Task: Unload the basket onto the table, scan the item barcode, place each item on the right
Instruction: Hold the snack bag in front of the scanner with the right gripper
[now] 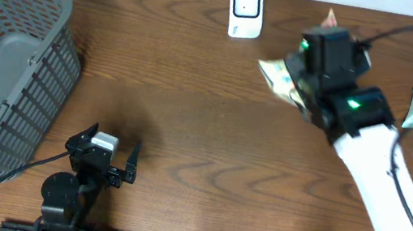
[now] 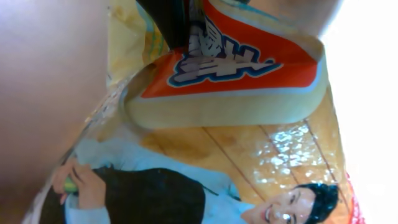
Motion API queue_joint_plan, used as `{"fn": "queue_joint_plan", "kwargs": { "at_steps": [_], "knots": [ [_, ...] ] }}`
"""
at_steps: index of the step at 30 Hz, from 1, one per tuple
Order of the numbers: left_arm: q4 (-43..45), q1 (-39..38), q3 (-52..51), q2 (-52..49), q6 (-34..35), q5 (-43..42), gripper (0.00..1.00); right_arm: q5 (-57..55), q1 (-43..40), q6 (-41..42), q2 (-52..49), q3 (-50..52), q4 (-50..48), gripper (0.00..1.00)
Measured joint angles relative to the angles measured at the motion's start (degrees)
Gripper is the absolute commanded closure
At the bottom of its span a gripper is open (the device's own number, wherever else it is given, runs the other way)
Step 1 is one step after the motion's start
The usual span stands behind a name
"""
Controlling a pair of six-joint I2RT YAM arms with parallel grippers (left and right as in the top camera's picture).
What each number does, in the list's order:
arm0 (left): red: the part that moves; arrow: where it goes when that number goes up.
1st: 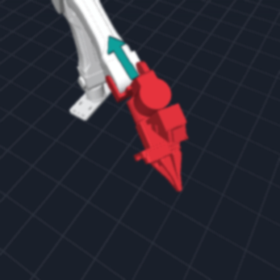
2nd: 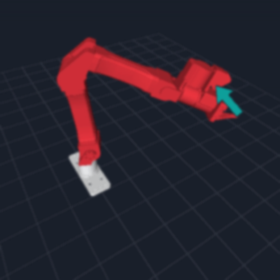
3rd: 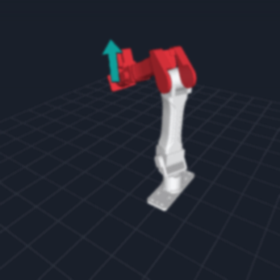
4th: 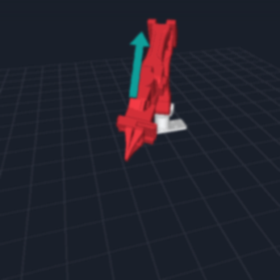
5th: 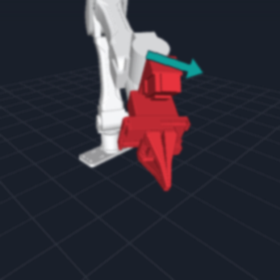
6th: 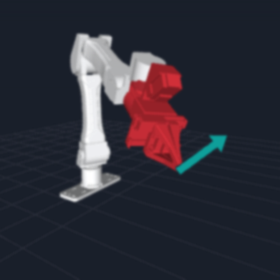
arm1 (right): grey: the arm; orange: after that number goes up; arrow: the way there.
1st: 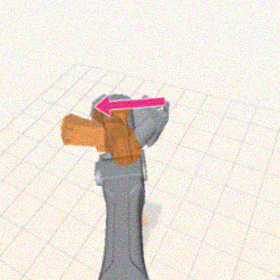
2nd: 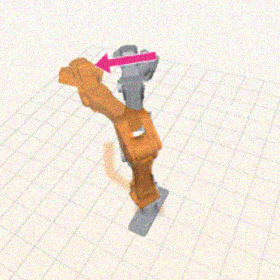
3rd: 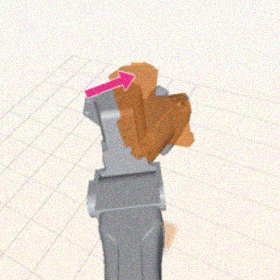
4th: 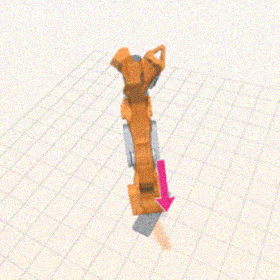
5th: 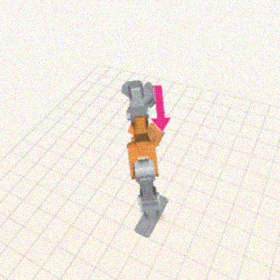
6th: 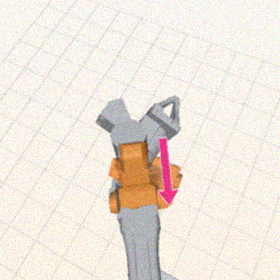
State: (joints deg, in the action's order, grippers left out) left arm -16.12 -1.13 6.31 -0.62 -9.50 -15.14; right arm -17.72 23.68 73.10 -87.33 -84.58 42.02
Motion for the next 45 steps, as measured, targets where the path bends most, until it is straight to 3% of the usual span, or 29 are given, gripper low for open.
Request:
{"fn": "queue_joint_plan", "kwargs": {
  "at_steps": [5,15,20,25,34,45],
  "knots": [
    [0.00,0.00,0.00,-0.02,0.00,0.00,0.02,-3.52,0.17,0.15,-9.07,0.07,-16.72,0.98],
    [-0.02,0.00,0.00,-0.02,0.00,0.00,0.02,-4.31,0.22,-14.27,-27.93,0.37,-60.00,0.99],
    [0.02,0.00,0.00,-0.02,0.00,0.00,0.02,-4.81,0.22,-17.22,-34.88,0.15,-73.24,0.99],
    [0.00,0.00,0.00,-0.02,0.00,0.00,0.02,-5.07,0.22,-18.56,-45.51,-8.48,-74.58,0.99],
    [0.00,0.00,0.00,0.00,0.00,0.00,0.02,-5.68,0.22,-21.05,-57.72,-28.76,-66.10,0.99],
    [0.02,0.00,0.00,-0.02,0.00,0.00,0.02,-6.51,0.11,-21.31,-61.53,-33.18,-69.59,0.99]
  ]
}}
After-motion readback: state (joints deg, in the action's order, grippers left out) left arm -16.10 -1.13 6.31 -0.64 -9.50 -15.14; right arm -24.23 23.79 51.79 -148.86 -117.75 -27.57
